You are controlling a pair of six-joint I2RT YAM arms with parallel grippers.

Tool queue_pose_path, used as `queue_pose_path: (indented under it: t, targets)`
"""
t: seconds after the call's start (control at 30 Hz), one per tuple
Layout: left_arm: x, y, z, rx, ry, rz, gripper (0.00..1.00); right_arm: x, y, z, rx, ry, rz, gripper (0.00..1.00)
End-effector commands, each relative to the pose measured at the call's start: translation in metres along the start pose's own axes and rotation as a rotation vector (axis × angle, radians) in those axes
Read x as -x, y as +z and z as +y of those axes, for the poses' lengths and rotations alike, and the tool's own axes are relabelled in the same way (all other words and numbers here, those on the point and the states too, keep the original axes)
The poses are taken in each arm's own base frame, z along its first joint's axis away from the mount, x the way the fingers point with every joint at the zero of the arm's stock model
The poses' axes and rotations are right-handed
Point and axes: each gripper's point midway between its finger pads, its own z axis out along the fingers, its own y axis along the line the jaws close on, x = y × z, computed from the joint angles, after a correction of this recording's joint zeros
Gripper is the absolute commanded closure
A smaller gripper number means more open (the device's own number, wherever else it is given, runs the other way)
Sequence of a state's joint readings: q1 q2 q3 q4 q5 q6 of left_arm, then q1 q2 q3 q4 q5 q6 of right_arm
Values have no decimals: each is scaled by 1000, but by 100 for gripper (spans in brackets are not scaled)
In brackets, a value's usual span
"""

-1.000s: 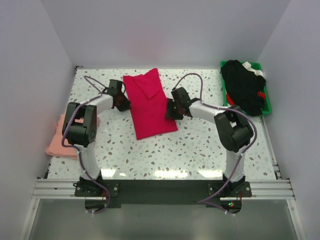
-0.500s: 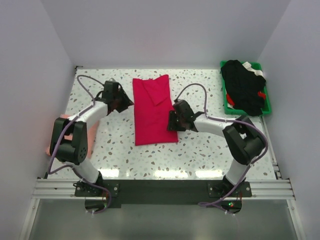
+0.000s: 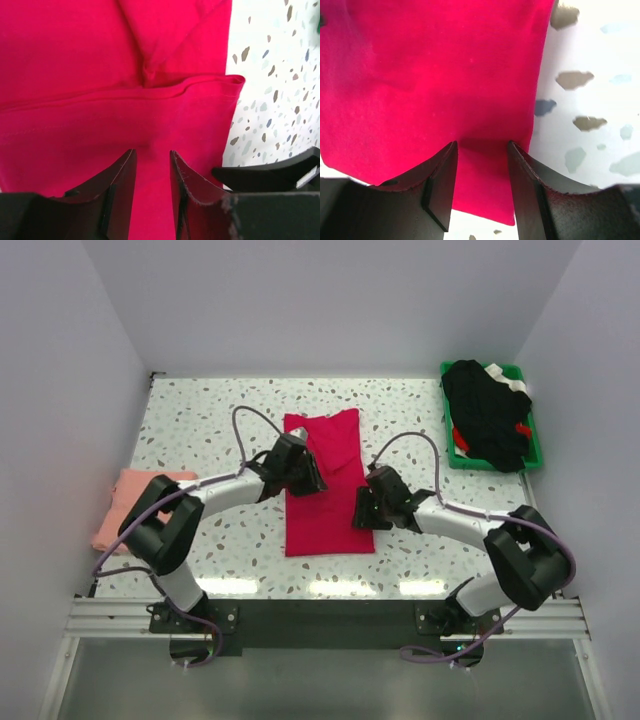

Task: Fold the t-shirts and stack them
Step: Fold the tshirt

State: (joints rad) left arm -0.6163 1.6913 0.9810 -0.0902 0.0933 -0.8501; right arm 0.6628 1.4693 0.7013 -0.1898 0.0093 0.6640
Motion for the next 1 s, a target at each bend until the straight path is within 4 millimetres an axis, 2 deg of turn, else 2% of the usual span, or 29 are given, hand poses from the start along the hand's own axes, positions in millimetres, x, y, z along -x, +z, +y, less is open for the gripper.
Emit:
queue_pose_path:
  t: [0.0, 0.1, 0.23, 0.43, 0.57, 0.63, 0.77, 0.83, 0.93, 0.97]
  targets:
    - [11, 12, -33, -86, 8, -28, 63, -32, -13, -29, -106, -1, 96, 51]
    - [10, 22, -49, -128, 21, -30, 64, -35, -18, -35, -126, -1, 91, 51]
    - [10, 40, -49, -103, 26, -23, 64, -36, -21, -38, -135, 0, 90, 51]
    - [6, 57, -14, 68, 54, -7, 68, -41, -24, -41, -140, 9, 101, 51]
    - [5, 57, 14, 188, 63, -25, 70, -38, -32, -44, -153, 4, 78, 51]
    - [8, 52, 16, 192, 64, -42, 70, -38, -33, -44, -149, 3, 78, 50]
    - [32, 34, -3, 142, 100, -110, 67, -36, -35, -39, -132, 5, 79, 50]
    - [47, 22, -20, 99, 129, -150, 62, -33, -38, -37, -125, 5, 68, 50]
    - [55, 8, -47, -12, 170, -172, 58, -24, -44, -34, -120, 10, 35, 50]
    - [52, 5, -54, -52, 175, -154, 58, -21, -45, -34, -121, 16, 26, 50]
